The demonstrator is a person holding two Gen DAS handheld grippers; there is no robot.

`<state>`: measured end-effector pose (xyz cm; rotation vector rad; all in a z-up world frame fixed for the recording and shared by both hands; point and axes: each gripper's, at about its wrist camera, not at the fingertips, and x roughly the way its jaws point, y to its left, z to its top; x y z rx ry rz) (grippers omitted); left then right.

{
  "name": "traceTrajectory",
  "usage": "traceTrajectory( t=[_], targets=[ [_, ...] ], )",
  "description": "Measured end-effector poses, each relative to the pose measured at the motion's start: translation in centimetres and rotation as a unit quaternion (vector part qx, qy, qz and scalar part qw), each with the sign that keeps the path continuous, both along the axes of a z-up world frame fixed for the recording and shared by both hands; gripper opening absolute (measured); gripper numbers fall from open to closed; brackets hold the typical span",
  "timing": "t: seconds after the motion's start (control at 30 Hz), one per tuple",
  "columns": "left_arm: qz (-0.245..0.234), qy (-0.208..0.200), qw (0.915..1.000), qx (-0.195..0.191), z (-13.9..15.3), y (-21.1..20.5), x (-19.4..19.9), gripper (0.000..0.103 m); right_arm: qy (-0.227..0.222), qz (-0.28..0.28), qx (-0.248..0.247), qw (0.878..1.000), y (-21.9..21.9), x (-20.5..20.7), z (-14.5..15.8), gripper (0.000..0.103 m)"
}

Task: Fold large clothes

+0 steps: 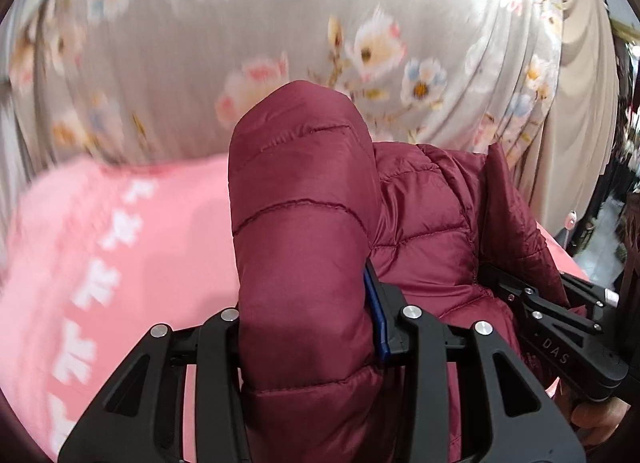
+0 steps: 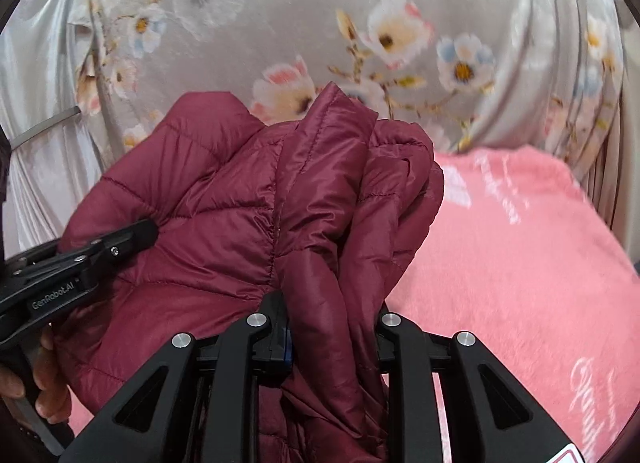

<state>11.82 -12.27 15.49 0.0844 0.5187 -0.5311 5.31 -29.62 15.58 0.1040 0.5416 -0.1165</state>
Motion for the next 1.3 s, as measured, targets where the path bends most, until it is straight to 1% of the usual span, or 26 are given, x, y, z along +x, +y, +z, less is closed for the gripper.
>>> traceTrajectory(
  t=[0.13,0.23,0.3,0.43,0.57,0.73,0.93,1.13,1.3],
  targets=[
    [0.013,-0.051,0.9986,0.004,3.6,1.1,-1.0,0.037,-0.035,0.009,-0.012,0.999,1.6,0.4,2.7,0.021],
    [0.027,-0.087,0.9958,0.01,5.6,1.9,-1.2,0.037,-0.059,0.017,-0.024,0.998,3.2,1.4,4.6,0.021],
    [0.038,-0.109,0.9932,0.014,6.8,2.6,-1.0,0.037,-0.068,0.022,-0.03,0.997,4.1,2.5,5.4,0.021],
    [0.057,-0.13,0.9897,0.019,8.1,4.0,0.4,0.037,-0.078,0.031,-0.036,0.996,6.0,4.8,6.5,0.021],
    [0.073,-0.135,0.9878,0.022,8.3,5.5,2.3,0.037,-0.076,0.04,-0.05,0.995,7.9,7.8,6.4,0.021],
    [0.093,-0.126,0.9872,0.031,7.2,6.7,6.1,0.037,-0.059,0.047,-0.053,0.996,9.5,12.3,4.7,0.021],
    [0.106,-0.107,0.9878,0.04,4.4,7.3,11.0,0.037,-0.037,0.048,-0.057,0.997,10.3,17.1,1.5,0.021],
    [0.108,-0.077,0.9899,0.049,0.5,7.1,15.8,0.037,-0.002,0.042,-0.057,0.997,10.4,21.6,-2.8,0.021],
    [0.101,-0.048,0.9922,0.056,-3.2,6.6,19.1,0.037,0.027,0.034,-0.057,0.997,10.0,24.1,-6.4,0.021]
  ],
)
